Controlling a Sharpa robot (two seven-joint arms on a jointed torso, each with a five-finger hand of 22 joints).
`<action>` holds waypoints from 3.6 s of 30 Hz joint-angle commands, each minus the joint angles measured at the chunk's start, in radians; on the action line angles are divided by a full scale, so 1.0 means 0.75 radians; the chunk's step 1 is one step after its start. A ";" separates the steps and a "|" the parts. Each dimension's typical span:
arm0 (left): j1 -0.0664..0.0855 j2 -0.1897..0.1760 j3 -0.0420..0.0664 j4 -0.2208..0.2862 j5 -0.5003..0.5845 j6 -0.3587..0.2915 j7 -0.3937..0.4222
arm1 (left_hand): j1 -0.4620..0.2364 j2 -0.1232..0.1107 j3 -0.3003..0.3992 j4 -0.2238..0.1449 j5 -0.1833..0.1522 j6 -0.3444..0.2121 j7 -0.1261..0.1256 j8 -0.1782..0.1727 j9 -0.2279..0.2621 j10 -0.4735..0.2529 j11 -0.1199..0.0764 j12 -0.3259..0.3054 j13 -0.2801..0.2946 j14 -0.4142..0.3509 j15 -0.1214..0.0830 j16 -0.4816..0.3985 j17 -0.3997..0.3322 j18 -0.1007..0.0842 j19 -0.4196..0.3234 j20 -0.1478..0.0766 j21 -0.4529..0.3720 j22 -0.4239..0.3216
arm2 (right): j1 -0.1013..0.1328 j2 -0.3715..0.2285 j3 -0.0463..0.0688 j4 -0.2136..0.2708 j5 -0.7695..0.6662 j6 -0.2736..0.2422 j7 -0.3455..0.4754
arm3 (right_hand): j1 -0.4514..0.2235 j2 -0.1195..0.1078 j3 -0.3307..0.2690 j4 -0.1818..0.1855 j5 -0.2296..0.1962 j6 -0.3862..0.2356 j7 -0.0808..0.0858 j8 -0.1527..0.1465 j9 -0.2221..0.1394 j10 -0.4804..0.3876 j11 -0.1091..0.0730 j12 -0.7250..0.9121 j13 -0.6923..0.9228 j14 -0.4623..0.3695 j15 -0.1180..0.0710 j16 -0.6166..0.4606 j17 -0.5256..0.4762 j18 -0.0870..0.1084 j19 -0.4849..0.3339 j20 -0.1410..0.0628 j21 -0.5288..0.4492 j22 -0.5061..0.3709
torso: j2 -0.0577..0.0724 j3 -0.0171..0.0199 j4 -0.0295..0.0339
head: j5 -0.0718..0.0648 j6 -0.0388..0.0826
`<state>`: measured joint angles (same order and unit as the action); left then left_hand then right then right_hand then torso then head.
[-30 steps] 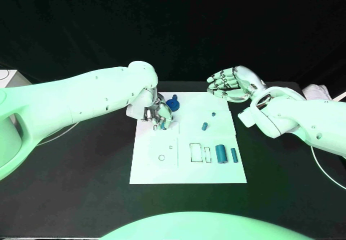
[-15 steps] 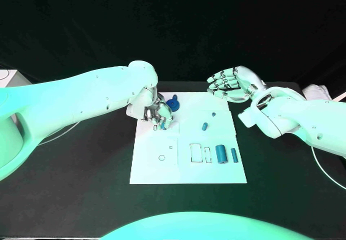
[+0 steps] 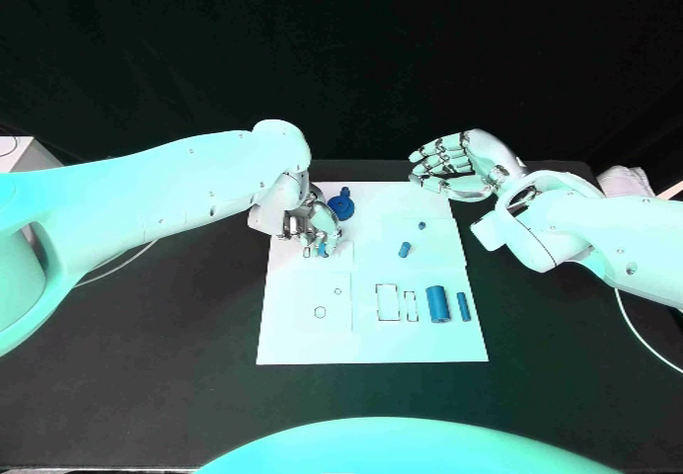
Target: Assemble the parts on the task board
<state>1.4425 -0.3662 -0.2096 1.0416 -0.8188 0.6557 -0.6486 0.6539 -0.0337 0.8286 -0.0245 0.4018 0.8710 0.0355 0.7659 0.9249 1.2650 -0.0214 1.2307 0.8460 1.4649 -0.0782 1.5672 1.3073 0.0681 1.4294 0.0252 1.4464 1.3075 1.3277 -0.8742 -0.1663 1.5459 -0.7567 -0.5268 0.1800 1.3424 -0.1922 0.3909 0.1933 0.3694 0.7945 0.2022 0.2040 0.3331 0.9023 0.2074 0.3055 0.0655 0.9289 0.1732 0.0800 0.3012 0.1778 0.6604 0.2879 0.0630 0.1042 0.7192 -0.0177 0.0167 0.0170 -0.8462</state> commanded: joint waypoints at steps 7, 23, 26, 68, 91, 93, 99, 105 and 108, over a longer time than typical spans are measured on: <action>-0.019 0.003 -0.011 0.005 0.016 0.070 -0.005 | -0.012 -0.020 -0.059 0.040 -0.009 0.019 0.004 -0.023 0.001 -0.003 -0.010 -0.010 0.001 0.141 -0.004 0.005 0.351 -0.024 0.001 0.009 -0.010 0.123 | 0.000 0.000 0.000 0.002 -0.013 0.011 0.010 | 0.000 -0.001 0.000 -0.008 0.004 0.008 0.082 -0.005 -0.002 0.008 -0.002 -0.008 -0.002 0.003 0.007 -0.007 -0.002 -0.003 -0.010 0.004 -0.006 -0.002 | 0.000 0.0008 0.0000 | 0.002 0.000; -0.019 0.004 -0.011 -0.014 -0.013 0.064 -0.004 | -0.015 -0.038 -0.170 0.105 -0.014 0.032 0.006 -0.047 0.012 -0.007 -0.008 -0.014 0.003 0.141 -0.003 0.005 0.351 -0.023 0.001 0.009 -0.014 0.120 | 0.000 0.000 0.000 0.002 -0.013 0.012 0.011 | 0.001 -0.001 0.001 -0.010 0.004 0.009 0.082 -0.005 -0.002 0.009 -0.002 -0.008 -0.002 0.003 0.007 -0.008 -0.004 -0.004 -0.017 0.004 -0.007 -0.005 | 0.000 -0.0001 -0.0006 | 0.002 0.001; -0.019 0.005 -0.011 -0.019 -0.021 0.058 -0.004 | -0.015 -0.041 -0.182 0.112 -0.015 0.033 0.006 -0.049 0.014 -0.007 -0.007 -0.014 0.003 0.141 -0.002 0.005 0.351 -0.023 0.000 0.009 -0.016 0.119 | -0.001 0.000 0.000 0.001 -0.013 0.013 0.012 | 0.001 -0.001 0.001 -0.010 0.004 0.009 0.082 -0.005 -0.002 0.009 -0.002 -0.008 -0.002 0.003 0.007 -0.008 -0.004 -0.004 -0.017 0.004 -0.007 -0.005 | 0.000 0.0000 -0.0003 | 0.001 0.001; -0.018 -0.048 0.006 0.030 -0.050 -0.067 0.010 | 0.085 -0.094 -0.472 0.273 -0.130 0.049 0.001 -0.089 0.058 -0.016 -0.012 -0.032 -0.006 0.141 -0.006 0.005 0.351 -0.021 0.000 0.005 -0.025 0.115 | -0.001 -0.001 0.000 -0.001 -0.013 0.019 0.014 | -0.001 -0.001 0.002 -0.011 0.003 0.010 0.083 -0.006 -0.003 0.010 -0.002 -0.008 -0.002 0.002 0.008 -0.008 -0.008 -0.005 -0.032 0.004 -0.009 -0.011 | -0.002 0.0000 0.0017 | -0.005 0.003; -0.018 -0.322 0.163 0.403 0.048 -0.530 0.073 | 0.441 -0.110 -0.555 0.316 -0.112 -0.137 0.122 -0.389 -0.141 -0.292 0.093 -0.282 -0.371 0.059 0.080 -0.134 0.152 0.023 -0.126 0.072 -0.181 -0.050 | -0.010 -0.005 -0.001 -0.024 -0.011 0.021 0.015 | -0.001 -0.001 0.002 -0.011 0.003 0.010 0.083 -0.006 -0.003 0.010 -0.002 -0.008 -0.002 0.002 0.008 -0.008 -0.008 -0.005 -0.032 0.004 -0.009 -0.011 | -0.001 -0.0001 0.0004 | -0.002 0.046; -0.019 -0.368 0.166 0.455 0.068 -0.608 0.096 | 0.483 -0.114 -0.553 0.308 -0.113 -0.168 0.140 -0.433 -0.185 -0.304 0.107 -0.302 -0.384 0.051 0.092 -0.150 0.131 0.023 -0.125 0.082 -0.185 -0.052 | -0.013 -0.006 -0.001 -0.025 -0.009 0.021 0.015 | -0.001 -0.001 0.002 -0.011 0.003 0.010 0.083 -0.006 -0.003 0.010 -0.002 -0.008 -0.002 0.002 0.008 -0.008 -0.008 -0.005 -0.032 0.004 -0.009 -0.011 | 0.000 -0.0003 0.0014 | -0.004 0.052; -0.032 -0.489 0.167 0.583 0.089 -0.791 0.156 | 0.655 -0.161 -0.520 0.239 -0.115 -0.271 0.174 -0.535 -0.304 -0.436 0.141 -0.456 -0.475 -0.074 0.120 -0.366 -0.123 0.073 -0.276 0.111 -0.385 -0.259 | -0.024 -0.016 -0.001 -0.025 -0.006 0.018 0.017 | -0.004 -0.001 0.003 -0.011 0.002 0.011 0.083 -0.006 -0.004 0.011 -0.002 -0.008 -0.001 0.003 0.008 -0.009 -0.010 -0.005 -0.035 0.004 -0.009 -0.014 | -0.003 -0.0021 0.0080 | -0.009 0.062; -0.060 -0.612 0.148 0.720 0.007 -1.085 0.276 | 0.670 -0.193 -0.560 0.277 -0.123 -0.301 0.184 -0.501 -0.329 -0.494 0.156 -0.526 -0.531 -0.138 0.133 -0.492 -0.257 0.091 -0.324 0.123 -0.482 -0.352 | -0.030 -0.030 -0.001 -0.028 -0.004 0.003 0.026 | -0.001 -0.002 0.004 -0.015 0.000 0.012 0.082 -0.006 -0.004 0.013 -0.002 -0.007 -0.001 -0.001 0.009 -0.011 -0.013 -0.005 -0.035 0.004 -0.009 -0.016 | -0.007 -0.0030 0.0127 | -0.006 0.069; -0.079 -0.652 0.131 0.771 -0.021 -1.243 0.333 | 0.693 -0.209 -0.595 0.315 -0.122 -0.263 0.185 -0.413 -0.320 -0.532 0.160 -0.532 -0.549 -0.166 0.136 -0.562 -0.326 0.102 -0.349 0.125 -0.550 -0.417 | -0.032 -0.033 -0.002 -0.032 -0.003 0.000 0.028 | 0.000 -0.002 0.004 -0.016 -0.001 0.012 0.082 -0.006 -0.004 0.014 -0.002 -0.007 -0.001 -0.001 0.009 -0.011 -0.014 -0.005 -0.034 0.004 -0.009 -0.016 | -0.009 -0.0035 0.0145 | -0.001 0.077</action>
<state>1.3872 -0.8529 -0.1109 1.6063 -0.7989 -0.0750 -0.4935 1.1721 -0.1888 0.3872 0.2100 0.3136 0.6708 0.1739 0.4489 0.6830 0.8705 0.0976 0.8355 0.4363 1.3452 0.0235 1.1518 1.0683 0.1388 1.1700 0.1195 1.0389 0.9993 1.3052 -0.8982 -0.1675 1.5227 -0.7555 -0.5257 0.1837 1.3424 -0.1922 0.3939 0.1850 0.3694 0.7945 0.2022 0.2040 0.3311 0.9059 0.2037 0.3055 0.0655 0.9289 0.1732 0.0761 0.2925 0.1778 0.6425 0.2915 0.0594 0.0930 0.7145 -0.0198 0.0254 0.0133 -0.7923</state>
